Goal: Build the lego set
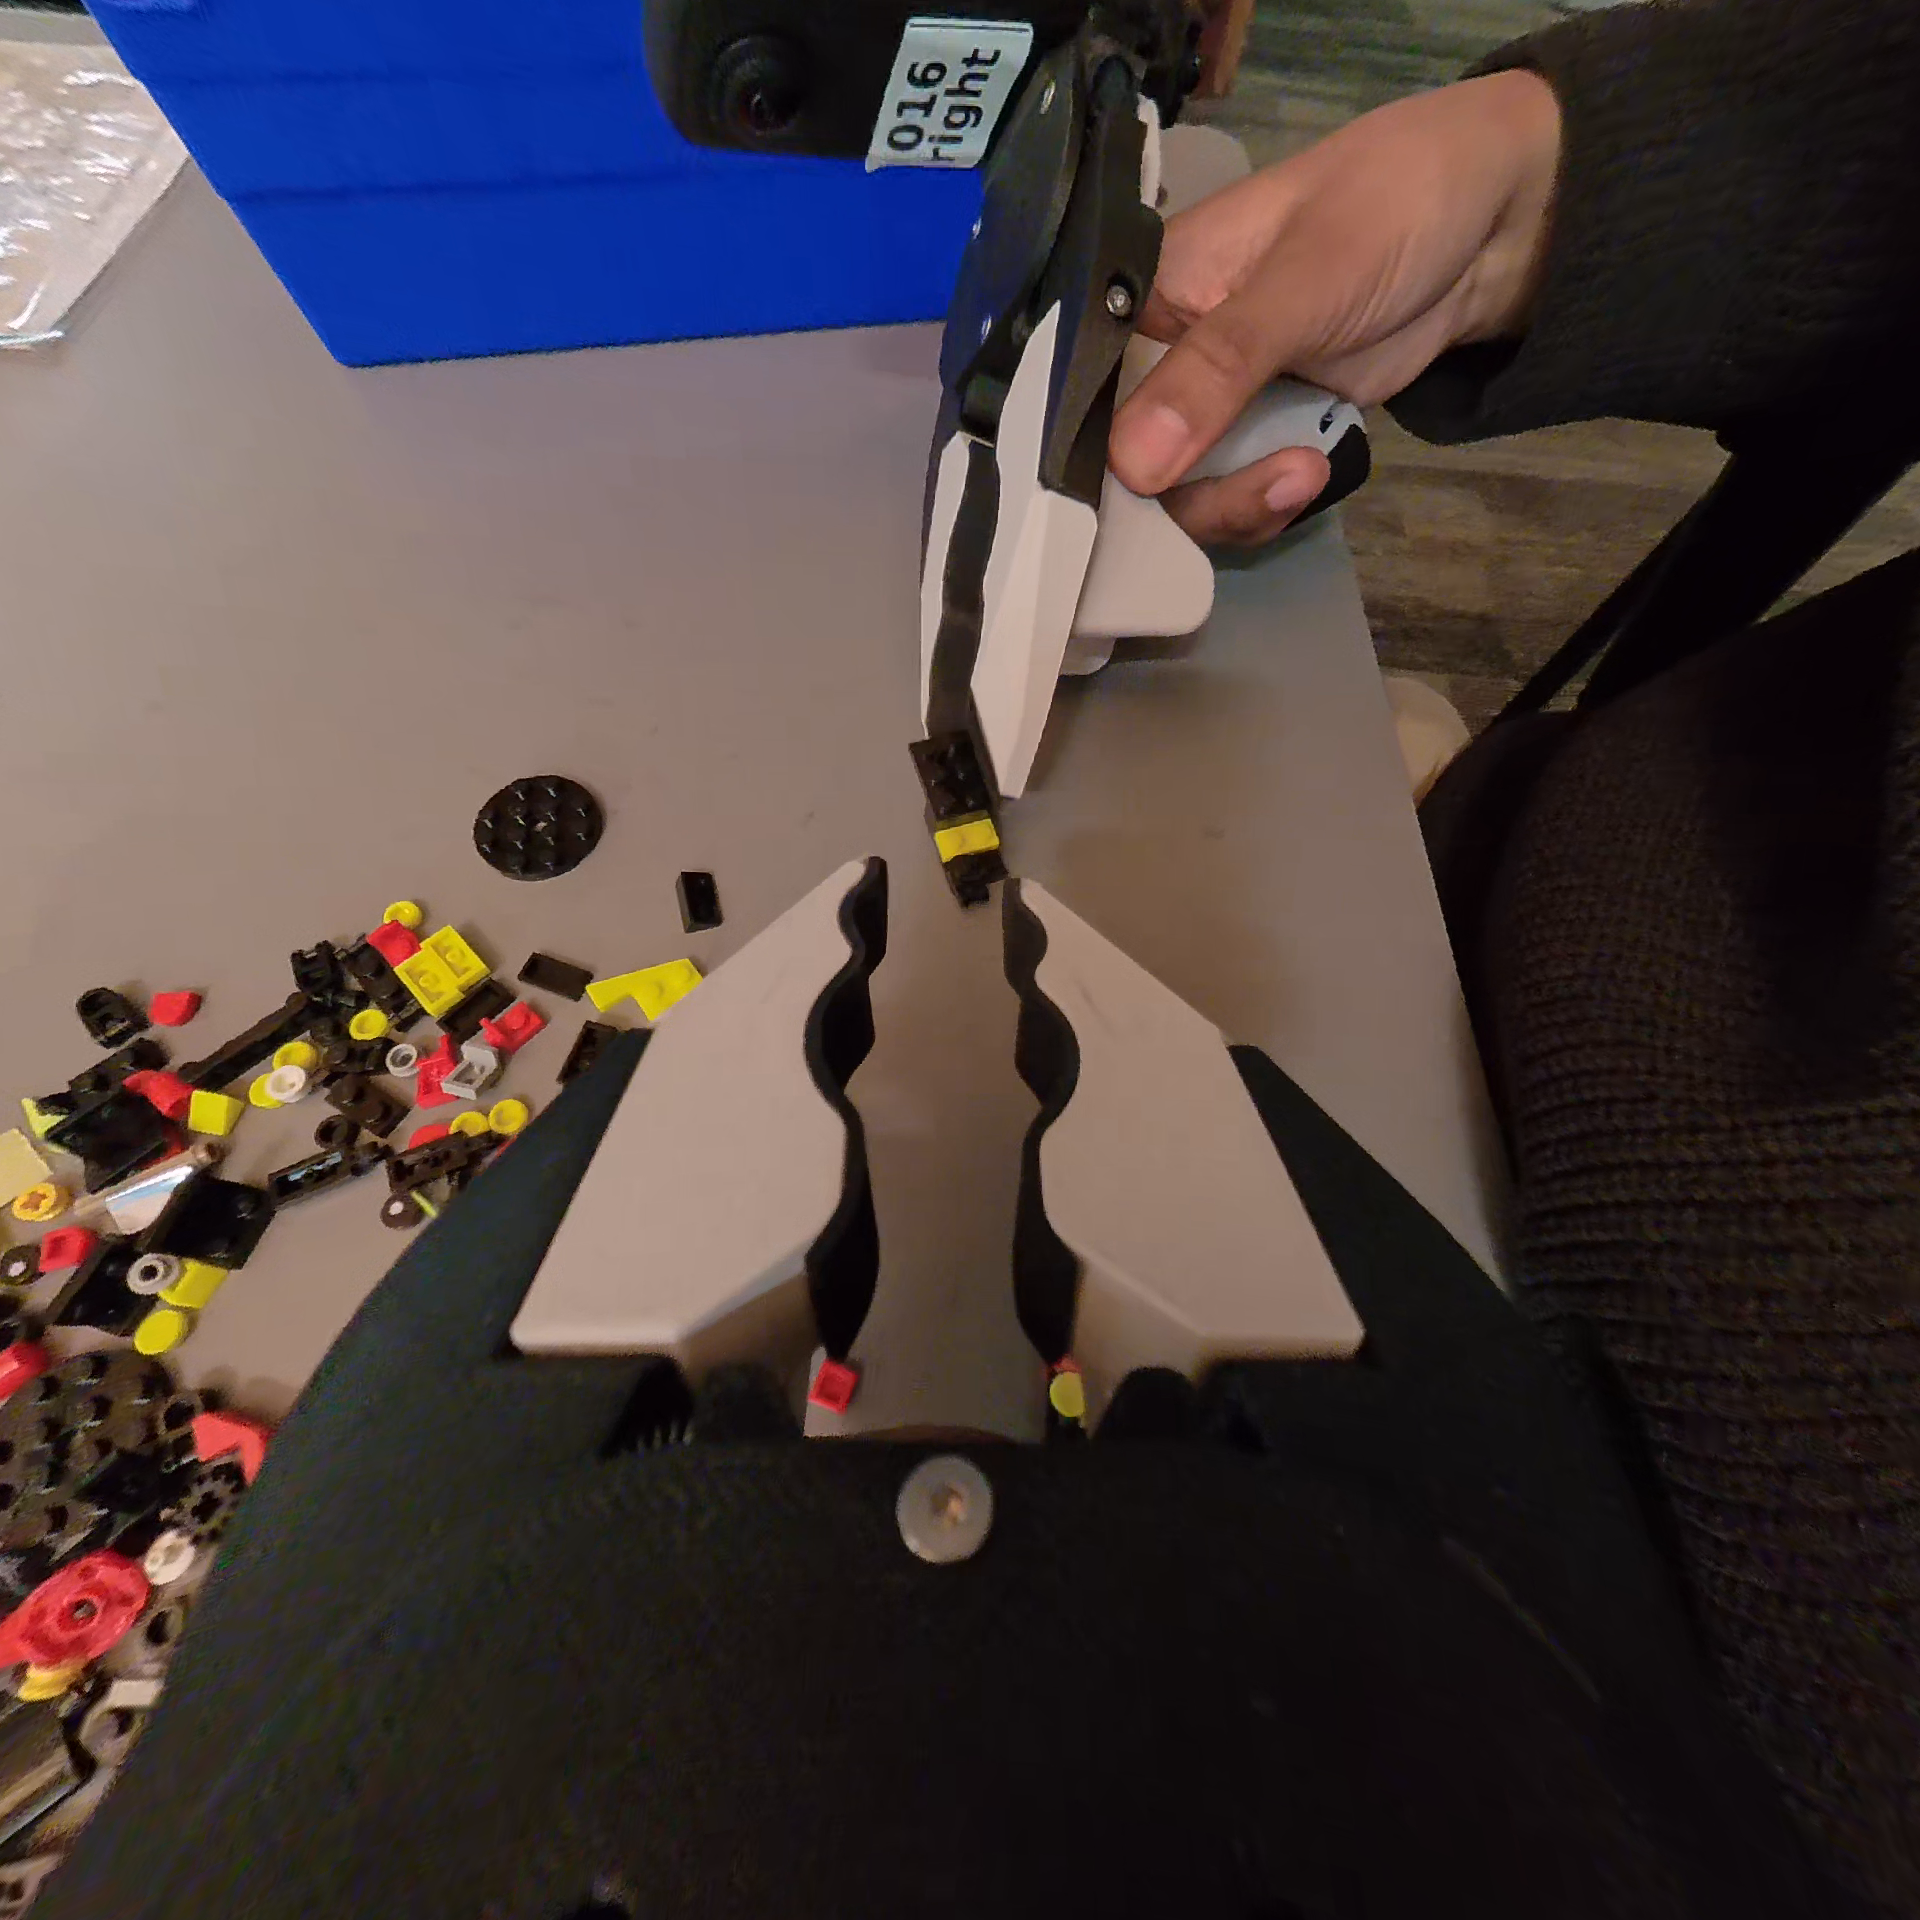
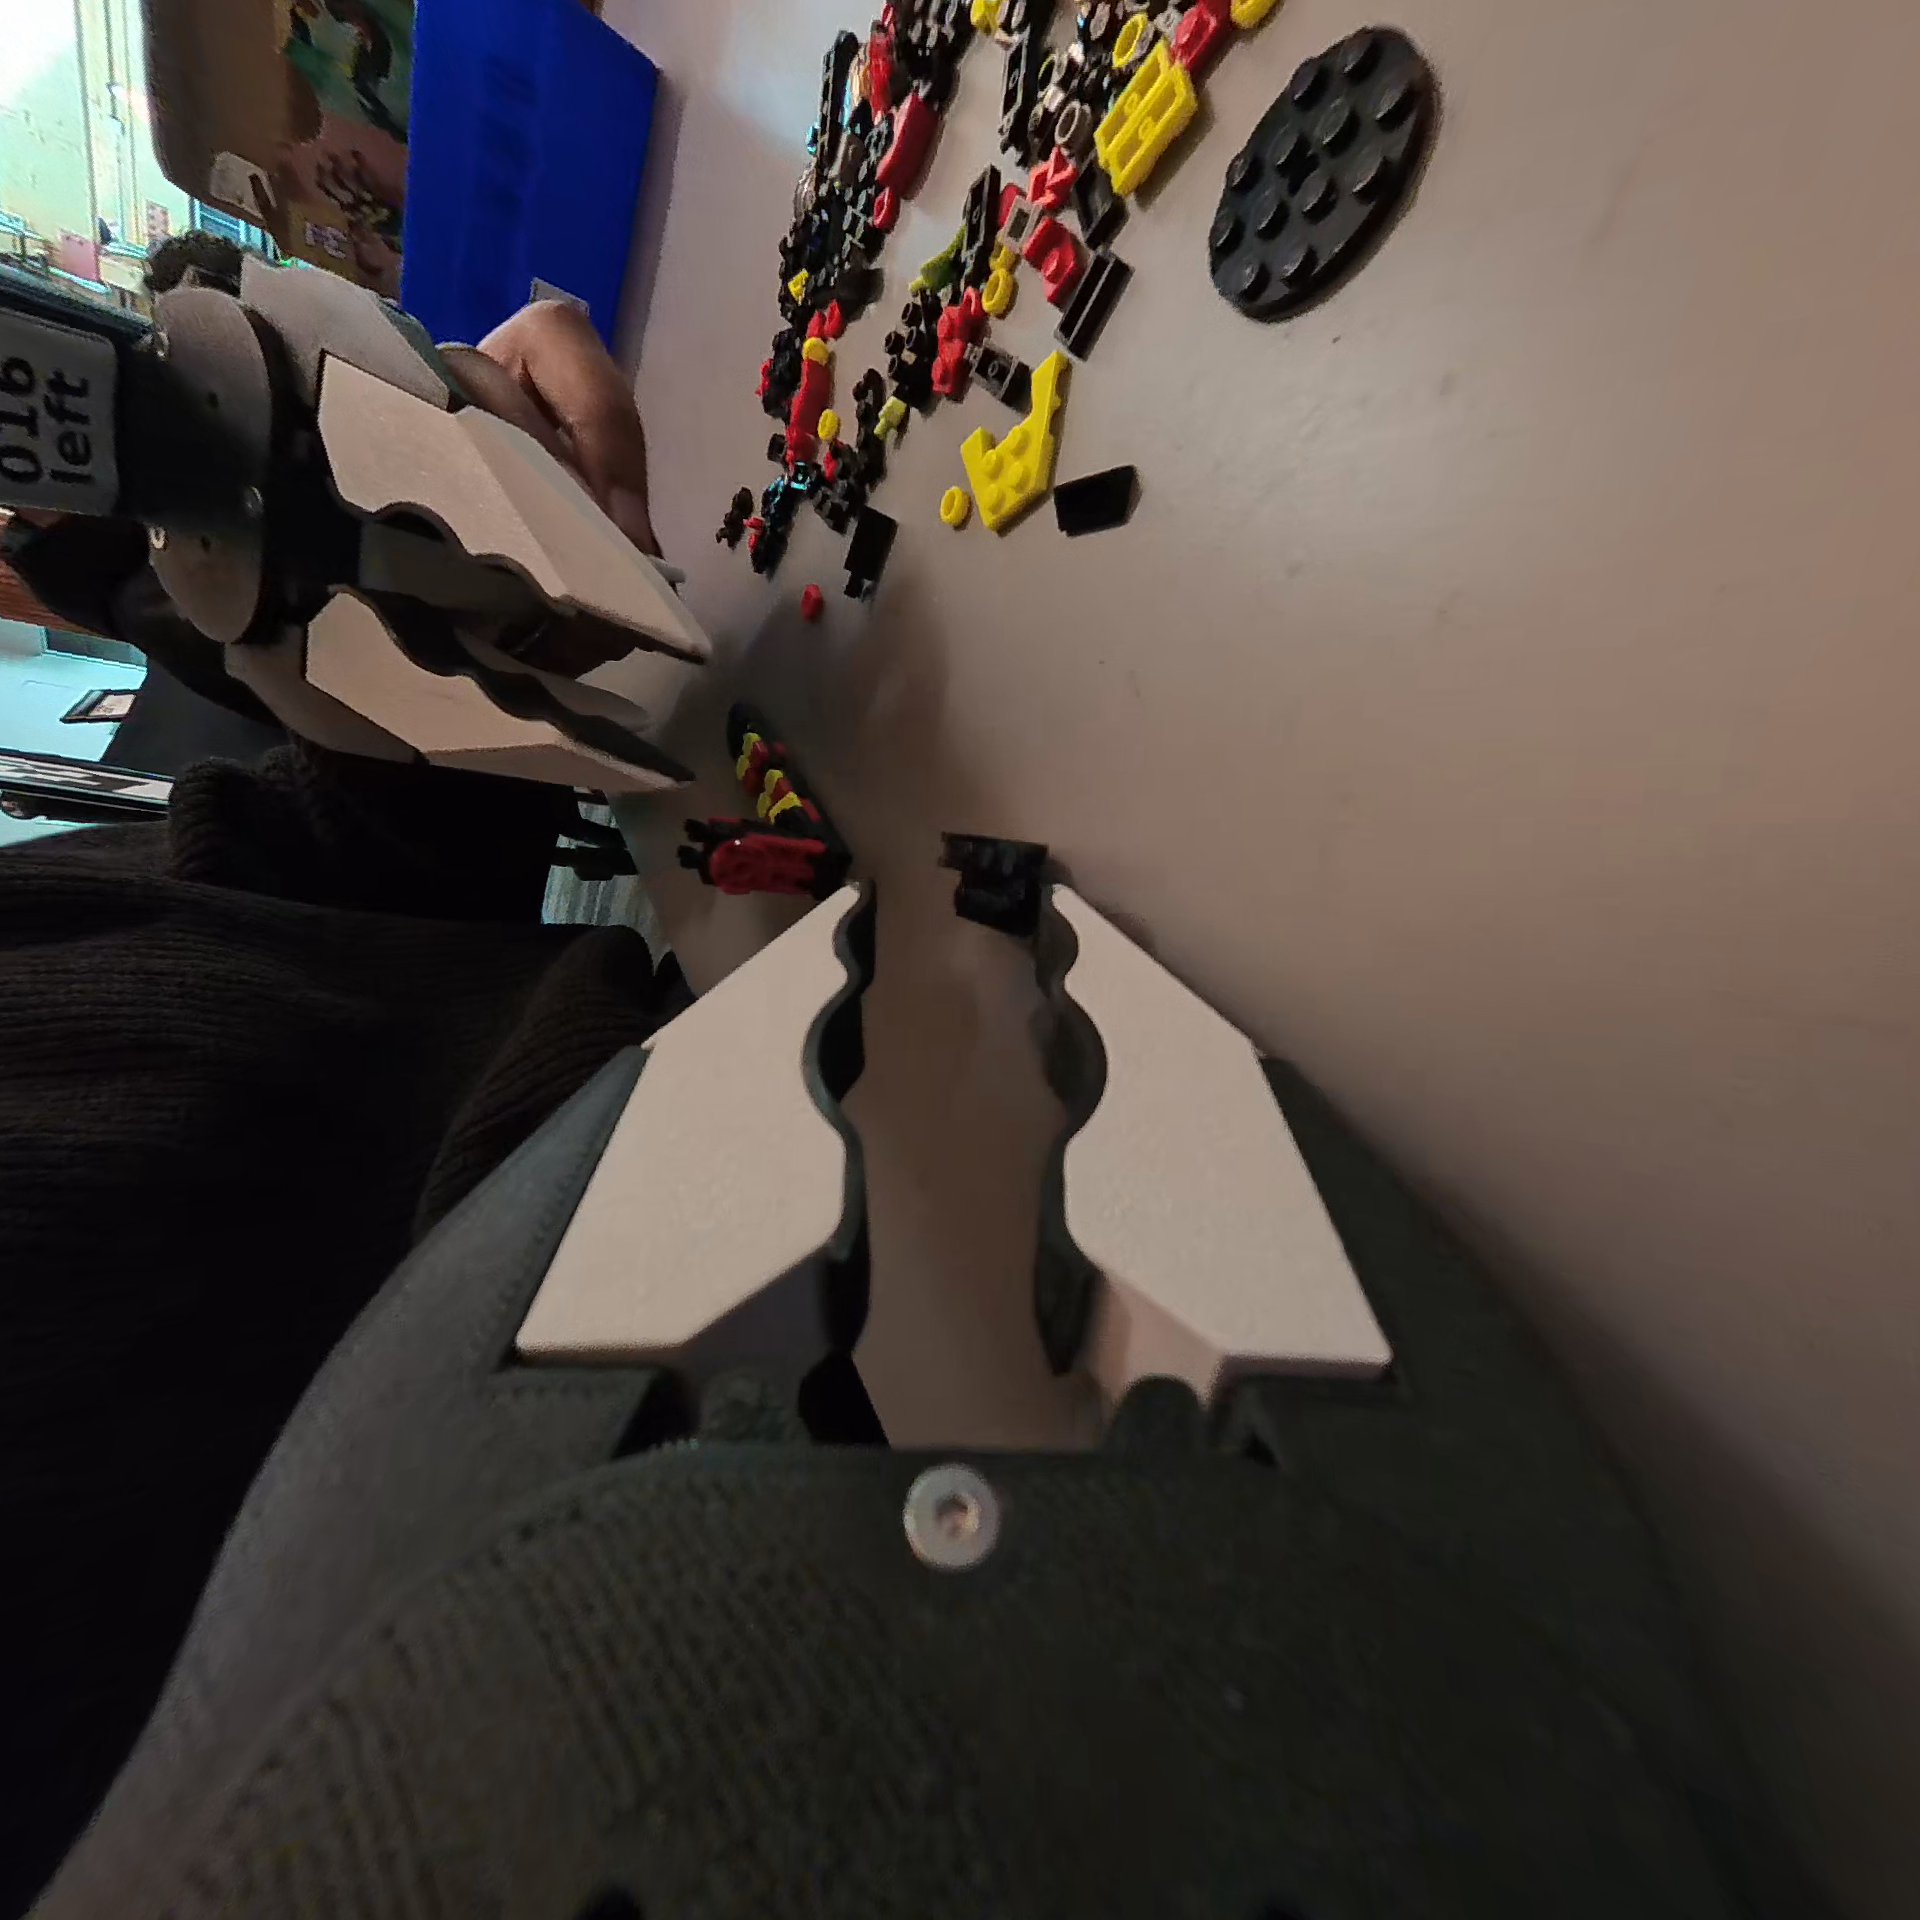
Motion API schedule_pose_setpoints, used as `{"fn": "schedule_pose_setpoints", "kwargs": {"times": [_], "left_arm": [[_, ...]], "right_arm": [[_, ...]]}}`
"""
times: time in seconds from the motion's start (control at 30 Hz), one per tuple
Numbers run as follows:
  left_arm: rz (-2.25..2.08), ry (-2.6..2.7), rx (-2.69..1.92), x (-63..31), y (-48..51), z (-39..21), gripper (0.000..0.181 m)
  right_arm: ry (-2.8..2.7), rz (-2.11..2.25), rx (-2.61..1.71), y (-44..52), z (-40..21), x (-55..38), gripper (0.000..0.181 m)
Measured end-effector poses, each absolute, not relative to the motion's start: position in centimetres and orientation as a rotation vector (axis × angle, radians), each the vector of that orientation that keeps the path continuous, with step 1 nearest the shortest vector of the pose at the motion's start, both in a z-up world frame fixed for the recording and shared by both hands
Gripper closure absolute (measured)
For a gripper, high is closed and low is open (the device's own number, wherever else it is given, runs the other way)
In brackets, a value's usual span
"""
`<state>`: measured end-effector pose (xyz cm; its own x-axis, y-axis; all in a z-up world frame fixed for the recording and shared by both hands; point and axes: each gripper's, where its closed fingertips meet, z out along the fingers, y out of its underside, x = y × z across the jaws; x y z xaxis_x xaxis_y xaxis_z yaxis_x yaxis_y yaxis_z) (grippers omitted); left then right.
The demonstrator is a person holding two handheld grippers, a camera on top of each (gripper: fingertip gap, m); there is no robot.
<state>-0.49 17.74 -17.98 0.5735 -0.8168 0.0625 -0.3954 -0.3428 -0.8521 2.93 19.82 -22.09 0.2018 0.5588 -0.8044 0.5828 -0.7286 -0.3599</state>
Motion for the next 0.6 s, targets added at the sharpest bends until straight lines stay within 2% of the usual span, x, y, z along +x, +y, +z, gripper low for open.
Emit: {"fn": "schedule_pose_setpoints", "kwargs": {"times": [0.03,0.4,0.6], "left_arm": [[-0.617,0.966,-1.955,-0.6,17.8,-17.8,0.161],[-0.549,0.694,-1.979,-3.9,17.7,-16.4,0.161],[-0.54,0.373,-2.003,-6.5,16.4,-15.9,0.157]], "right_arm": [[1.149,-1.601,2.418,19.9,-22.0,3.0,0.151],[1.369,-1.52,2.555,21.6,-21.4,4.7,0.145],[1.811,-1.532,2.659,22.6,-18.5,4.4,0.146]]}}
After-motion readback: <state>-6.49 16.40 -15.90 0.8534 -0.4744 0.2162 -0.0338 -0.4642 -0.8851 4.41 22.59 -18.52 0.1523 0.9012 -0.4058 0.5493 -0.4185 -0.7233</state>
